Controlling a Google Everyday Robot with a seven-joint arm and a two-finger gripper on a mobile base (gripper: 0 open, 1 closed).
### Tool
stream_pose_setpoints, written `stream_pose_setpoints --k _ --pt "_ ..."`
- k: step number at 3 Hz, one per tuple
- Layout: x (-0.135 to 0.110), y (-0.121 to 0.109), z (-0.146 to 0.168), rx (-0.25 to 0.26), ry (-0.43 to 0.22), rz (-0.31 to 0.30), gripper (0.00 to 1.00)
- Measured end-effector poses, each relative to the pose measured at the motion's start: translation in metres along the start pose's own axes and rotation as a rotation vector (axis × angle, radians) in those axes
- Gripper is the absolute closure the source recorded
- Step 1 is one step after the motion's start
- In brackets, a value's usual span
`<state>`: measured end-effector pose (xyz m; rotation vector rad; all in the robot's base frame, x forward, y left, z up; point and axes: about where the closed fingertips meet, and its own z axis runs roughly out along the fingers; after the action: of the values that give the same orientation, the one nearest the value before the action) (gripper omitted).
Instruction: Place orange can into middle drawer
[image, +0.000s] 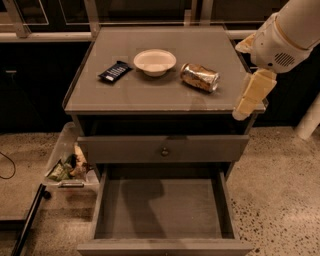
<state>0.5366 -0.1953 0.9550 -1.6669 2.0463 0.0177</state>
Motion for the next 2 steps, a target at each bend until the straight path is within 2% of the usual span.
stream_pose_setpoints --k 1,2 --pt "-0.0074 -0.0336 0.0312 0.022 -0.044 -0.013 0.0" --pt "-0.0067 -0.035 0.0337 0.021 -0.046 -0.01 0.0"
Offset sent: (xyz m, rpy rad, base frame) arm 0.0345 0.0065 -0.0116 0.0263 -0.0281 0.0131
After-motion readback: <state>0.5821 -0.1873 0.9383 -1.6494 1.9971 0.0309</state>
